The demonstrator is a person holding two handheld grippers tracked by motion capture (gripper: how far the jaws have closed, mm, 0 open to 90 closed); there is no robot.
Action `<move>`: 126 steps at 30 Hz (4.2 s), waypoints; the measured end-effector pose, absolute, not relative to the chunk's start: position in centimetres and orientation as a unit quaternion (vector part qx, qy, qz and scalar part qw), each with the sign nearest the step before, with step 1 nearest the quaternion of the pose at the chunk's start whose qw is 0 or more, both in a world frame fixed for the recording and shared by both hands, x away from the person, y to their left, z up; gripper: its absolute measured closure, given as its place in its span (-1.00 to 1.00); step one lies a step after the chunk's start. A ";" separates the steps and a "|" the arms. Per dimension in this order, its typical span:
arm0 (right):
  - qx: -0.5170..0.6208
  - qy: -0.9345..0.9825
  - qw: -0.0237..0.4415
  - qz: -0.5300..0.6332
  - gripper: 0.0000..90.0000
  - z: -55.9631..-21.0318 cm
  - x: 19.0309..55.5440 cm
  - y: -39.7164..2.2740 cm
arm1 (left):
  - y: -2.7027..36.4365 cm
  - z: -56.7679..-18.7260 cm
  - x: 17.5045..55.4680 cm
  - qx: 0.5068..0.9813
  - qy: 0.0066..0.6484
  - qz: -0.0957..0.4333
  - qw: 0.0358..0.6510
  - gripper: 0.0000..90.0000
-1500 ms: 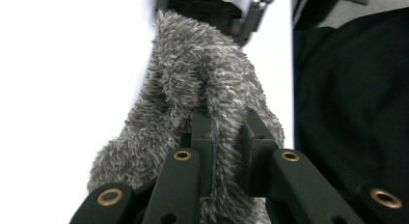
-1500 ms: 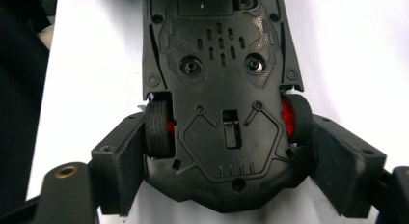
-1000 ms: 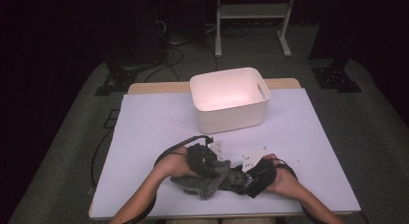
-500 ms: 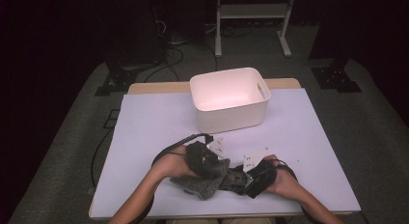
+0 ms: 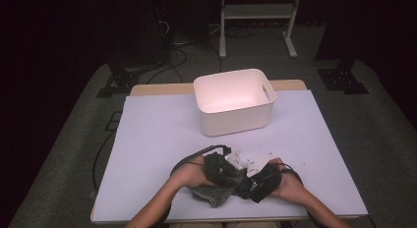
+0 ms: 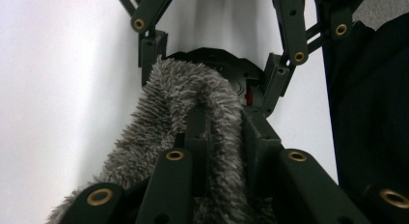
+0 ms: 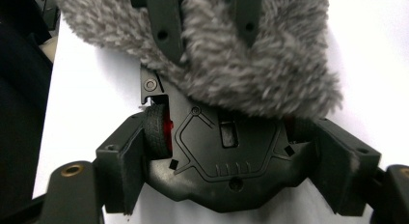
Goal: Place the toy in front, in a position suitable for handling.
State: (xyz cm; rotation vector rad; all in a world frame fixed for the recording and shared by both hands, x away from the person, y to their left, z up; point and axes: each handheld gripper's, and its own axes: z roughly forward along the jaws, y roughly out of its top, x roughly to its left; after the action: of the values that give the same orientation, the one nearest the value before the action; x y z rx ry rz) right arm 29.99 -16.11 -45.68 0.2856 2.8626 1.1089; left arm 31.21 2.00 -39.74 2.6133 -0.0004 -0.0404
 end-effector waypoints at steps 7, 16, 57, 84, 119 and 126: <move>0.095 0.927 0.030 0.361 -0.50 -45.7 29.9 -16.1 | 5.5 -39.3 30.6 0.964 0.021 -0.011 0.264 0.76; 0.099 0.928 0.031 0.358 -0.50 -45.6 29.8 -16.0 | 10.6 -39.0 30.7 0.961 0.076 0.008 0.267 0.75; 0.074 0.936 0.063 0.339 -0.50 -45.2 29.1 -15.1 | 8.4 -38.8 33.0 0.949 0.081 -0.004 0.305 0.75; 0.089 0.930 0.043 0.355 -0.45 -45.4 29.4 -16.4 | 8.9 -40.3 32.8 0.948 0.080 -0.031 0.308 0.78; 0.094 0.925 0.042 0.365 -0.44 -45.0 29.6 -17.1 | 4.9 -40.4 32.2 0.950 0.036 -0.049 0.306 0.78; 0.093 0.928 0.049 0.357 -0.42 -44.9 29.5 -16.9 | 4.1 -40.2 32.1 0.951 0.024 -0.053 0.303 0.80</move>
State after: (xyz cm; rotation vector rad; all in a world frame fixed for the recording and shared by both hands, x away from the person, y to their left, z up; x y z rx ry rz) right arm 29.45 -16.85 -44.89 0.2832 2.8290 1.0866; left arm 32.13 4.15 -40.20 2.5212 0.0647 -0.1401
